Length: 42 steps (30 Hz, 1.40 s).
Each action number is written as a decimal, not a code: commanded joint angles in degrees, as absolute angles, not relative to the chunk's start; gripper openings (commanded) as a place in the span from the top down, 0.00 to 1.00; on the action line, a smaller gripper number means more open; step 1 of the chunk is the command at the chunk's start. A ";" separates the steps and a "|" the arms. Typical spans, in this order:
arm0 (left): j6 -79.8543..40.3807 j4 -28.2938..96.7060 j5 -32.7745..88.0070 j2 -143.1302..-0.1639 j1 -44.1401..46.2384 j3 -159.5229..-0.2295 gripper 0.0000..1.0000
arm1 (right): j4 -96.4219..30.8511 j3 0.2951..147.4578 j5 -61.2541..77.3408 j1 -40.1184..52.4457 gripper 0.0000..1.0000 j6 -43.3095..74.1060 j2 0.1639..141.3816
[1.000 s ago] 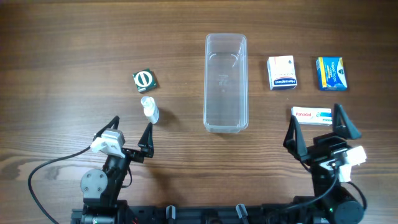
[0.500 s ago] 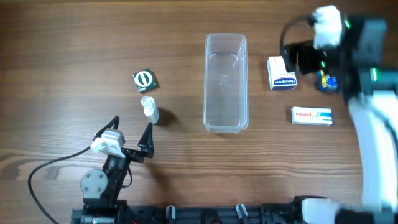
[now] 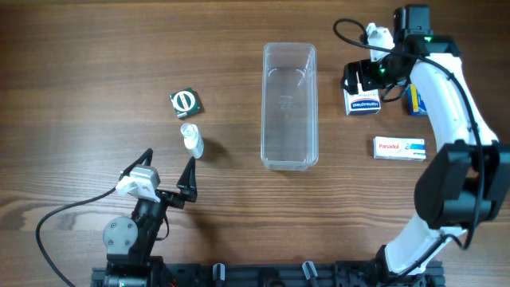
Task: Pack container
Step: 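Reach right gripper to the white Hansaplast box and grasp it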
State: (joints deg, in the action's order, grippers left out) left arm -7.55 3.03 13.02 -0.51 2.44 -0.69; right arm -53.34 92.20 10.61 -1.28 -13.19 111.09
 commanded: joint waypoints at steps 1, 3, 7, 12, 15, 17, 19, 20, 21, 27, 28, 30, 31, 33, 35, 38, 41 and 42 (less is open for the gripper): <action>-6.42 3.16 13.50 -0.16 1.96 -0.32 0.00 | -52.27 93.32 8.23 -1.15 0.00 -9.43 114.85; -6.42 3.16 13.50 -0.16 1.96 -0.32 0.00 | -51.51 93.32 1.13 -1.15 0.00 -1.43 116.01; -6.42 3.16 13.50 -0.16 1.96 -0.32 0.00 | -51.07 93.32 -2.81 -1.13 0.00 -1.50 118.17; -6.42 3.16 13.50 -0.16 1.96 -0.32 0.00 | -50.33 93.32 -2.74 -1.13 0.00 -3.03 119.66; -6.42 3.14 13.50 -0.16 1.96 -0.32 0.00 | -50.17 93.30 -2.55 -1.08 0.00 -3.03 119.72; -6.42 3.14 13.50 -0.16 1.96 -0.32 0.00 | -50.17 93.30 -2.50 -1.08 0.00 -3.03 119.72; -6.42 3.14 13.50 -0.16 1.96 -0.32 0.00 | -50.22 93.30 -0.73 -1.02 0.00 -3.05 119.81; -6.42 3.14 13.50 -0.16 1.96 -0.32 0.00 | -50.17 93.30 -0.38 -0.84 0.00 -3.03 120.07; -6.42 3.16 13.50 -0.16 1.96 -0.32 0.00 | -50.17 93.30 -0.71 -0.75 0.00 -3.03 120.16; -6.42 3.16 13.50 -0.16 1.96 -0.32 0.00 | -50.22 93.27 -1.26 -0.54 0.00 -2.87 122.48; -6.42 3.16 13.50 -0.16 1.96 -0.32 0.00 | -50.26 93.27 -1.30 -0.43 0.00 -2.87 123.31; -6.42 3.16 13.50 -0.16 1.96 -0.32 0.00 | -50.13 93.25 -1.28 -0.36 0.00 -2.90 123.92; -6.42 3.16 13.50 -0.16 1.96 -0.32 0.00 | -50.09 93.25 -1.28 -0.25 0.00 -2.90 124.01; -6.42 3.16 13.50 -0.16 1.96 -0.32 0.00 | -49.95 93.25 -1.26 0.03 0.00 -2.90 124.18; -6.42 3.14 13.50 -0.16 1.96 -0.32 0.00 | -49.95 93.25 -1.23 0.43 0.00 -2.90 124.31; -6.42 3.16 13.50 -0.16 1.96 -0.32 0.00 | -49.74 93.25 -1.28 1.13 0.00 -2.92 124.53; -6.42 3.14 13.50 -0.16 1.96 -0.32 0.00 | -49.43 93.25 -1.30 1.28 0.00 -2.79 124.95; -6.42 3.16 13.50 -0.16 1.96 -0.32 0.00 | -49.30 93.25 -1.30 1.26 0.00 -2.74 125.10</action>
